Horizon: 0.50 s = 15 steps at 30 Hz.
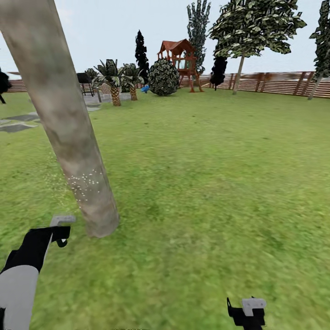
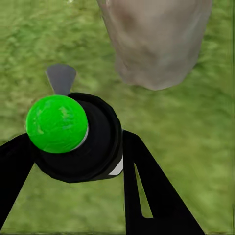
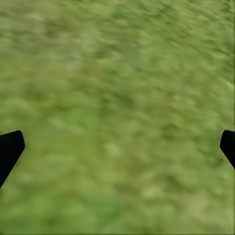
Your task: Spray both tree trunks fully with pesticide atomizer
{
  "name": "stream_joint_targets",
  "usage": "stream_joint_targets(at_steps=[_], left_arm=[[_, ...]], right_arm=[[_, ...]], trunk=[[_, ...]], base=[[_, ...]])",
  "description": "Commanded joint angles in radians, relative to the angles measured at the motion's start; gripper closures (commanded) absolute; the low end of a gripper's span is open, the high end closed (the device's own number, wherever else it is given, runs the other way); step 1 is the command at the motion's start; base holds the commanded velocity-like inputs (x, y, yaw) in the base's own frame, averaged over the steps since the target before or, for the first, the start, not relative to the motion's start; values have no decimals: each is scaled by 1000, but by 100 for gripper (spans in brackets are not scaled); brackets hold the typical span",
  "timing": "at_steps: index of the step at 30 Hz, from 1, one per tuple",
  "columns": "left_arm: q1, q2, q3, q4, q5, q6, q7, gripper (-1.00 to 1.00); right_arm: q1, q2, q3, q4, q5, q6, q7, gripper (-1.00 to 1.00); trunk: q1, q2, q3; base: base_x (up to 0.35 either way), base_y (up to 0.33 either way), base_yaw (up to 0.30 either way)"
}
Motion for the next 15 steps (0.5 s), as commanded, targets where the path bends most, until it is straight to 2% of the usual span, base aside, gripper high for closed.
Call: stream_joint_targets(at_steps=[1,3,6,8,9,12,15], left_arm=[[0,-7,1,9,-3,-6,2,100],[0,-13,2,27,-2,-12,3,100],[0,-16,2,78,-2,-72,14,100],[0,-17,3,96,0,-103,50,100],[0,-18,3,132,1,-116,77,100],[0,-40,3,148,0,-122,86,100],[0,-48,3,151,-1,-146,88,100]], right_arm=[[0,1,0,0,0,0,0,-100],[0,0,0,0,0,0,0,-100],[0,0,0,0,0,0,0,-100],[0,2,1,0,0,0,0,-100],[0,2,1,0,0,0,0,-100],[0,2,0,0,0,0,0,-100],[0,0,-1,0,0,0,-1,-100]], trunk=[[0,0,0],[0,0,0],[0,0,0],[0,0,0],[0,0,0],[0,0,0],[0,0,0]], base=[[0,0,275],[0,-7,276],[148,-115,276],[218,-157,276],[238,-167,251],[241,-169,103],[247,-170,15]])
